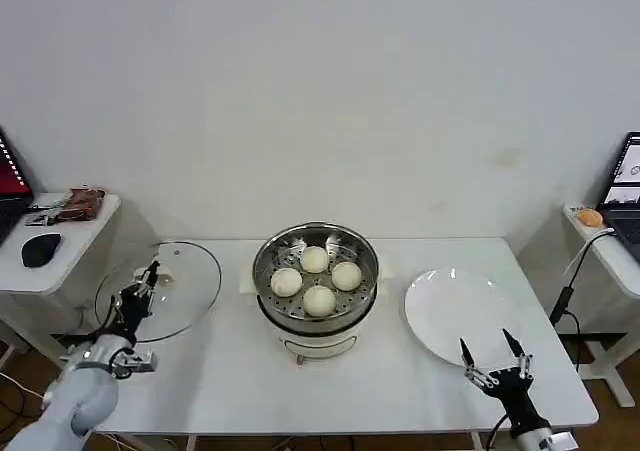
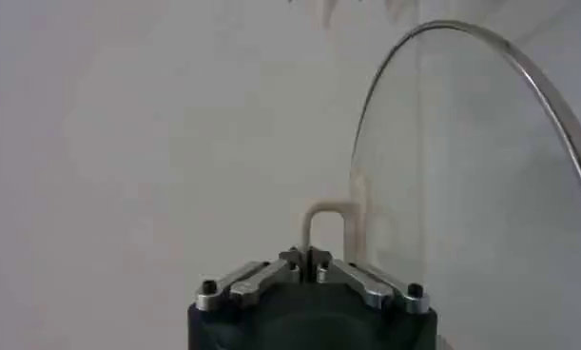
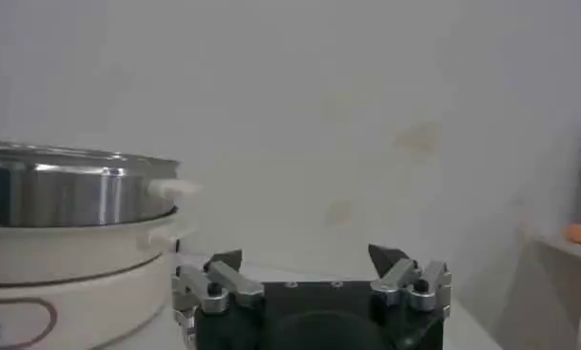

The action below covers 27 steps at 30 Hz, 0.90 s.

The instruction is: Take steamed baozi put them in steamer then cover it.

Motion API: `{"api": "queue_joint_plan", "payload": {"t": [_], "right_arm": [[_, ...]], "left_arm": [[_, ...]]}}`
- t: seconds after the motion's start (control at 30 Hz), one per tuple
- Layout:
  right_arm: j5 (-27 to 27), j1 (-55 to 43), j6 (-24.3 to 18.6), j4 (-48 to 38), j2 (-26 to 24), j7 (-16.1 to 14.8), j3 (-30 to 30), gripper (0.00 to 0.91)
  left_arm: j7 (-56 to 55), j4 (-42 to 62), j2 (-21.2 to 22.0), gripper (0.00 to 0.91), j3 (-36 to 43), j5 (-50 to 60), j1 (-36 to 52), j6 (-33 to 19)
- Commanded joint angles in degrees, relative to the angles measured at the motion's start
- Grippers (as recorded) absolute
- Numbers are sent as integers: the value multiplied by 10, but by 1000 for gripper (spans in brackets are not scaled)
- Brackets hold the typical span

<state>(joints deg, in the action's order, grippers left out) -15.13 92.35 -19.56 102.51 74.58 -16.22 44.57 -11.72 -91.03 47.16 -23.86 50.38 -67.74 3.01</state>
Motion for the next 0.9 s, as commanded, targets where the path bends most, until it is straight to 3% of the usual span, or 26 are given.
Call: {"api": "queue_joint_plan", "payload": {"t": [0.03, 0.57, 0.9], "right_arm": [[2, -2, 0, -4, 1, -1, -1, 907], [5, -4, 0, -9, 0, -1, -2, 907], [5, -7, 2, -9, -2, -1, -2, 907]], "left_arm": [[58, -58, -32, 40, 5, -22, 12, 64], [110, -144, -57, 40, 72, -48, 68, 149], [113, -171, -44, 40, 146, -63, 124, 208]]}}
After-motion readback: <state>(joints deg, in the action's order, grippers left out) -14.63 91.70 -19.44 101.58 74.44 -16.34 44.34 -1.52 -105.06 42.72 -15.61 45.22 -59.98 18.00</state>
